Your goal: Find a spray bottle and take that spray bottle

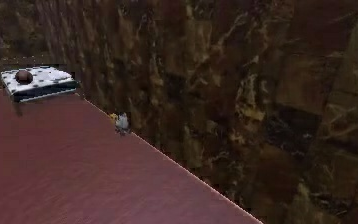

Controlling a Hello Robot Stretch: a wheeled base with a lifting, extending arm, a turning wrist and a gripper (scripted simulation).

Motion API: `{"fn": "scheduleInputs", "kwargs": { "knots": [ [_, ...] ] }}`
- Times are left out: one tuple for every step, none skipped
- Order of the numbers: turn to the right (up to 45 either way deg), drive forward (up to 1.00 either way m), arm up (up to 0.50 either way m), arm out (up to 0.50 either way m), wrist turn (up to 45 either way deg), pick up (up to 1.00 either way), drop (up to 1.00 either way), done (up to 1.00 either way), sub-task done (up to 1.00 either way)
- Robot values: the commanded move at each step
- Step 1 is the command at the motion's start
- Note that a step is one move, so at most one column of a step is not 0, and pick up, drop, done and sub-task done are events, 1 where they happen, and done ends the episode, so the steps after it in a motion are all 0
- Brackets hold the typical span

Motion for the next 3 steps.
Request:
{"fn": "scheduleInputs", "kwargs": {
  "knots": [
    [-27.0,0.0,0.0,0.0,0.0,0.0,0.0,0.0,0.0],
    [0.0,0.9,0.0,0.0,0.0,0.0,0.0,0.0,0.0],
    [-45.0,0.0,0.0,0.0,0.0,0.0,0.0,0.0,0.0]
  ]
}}
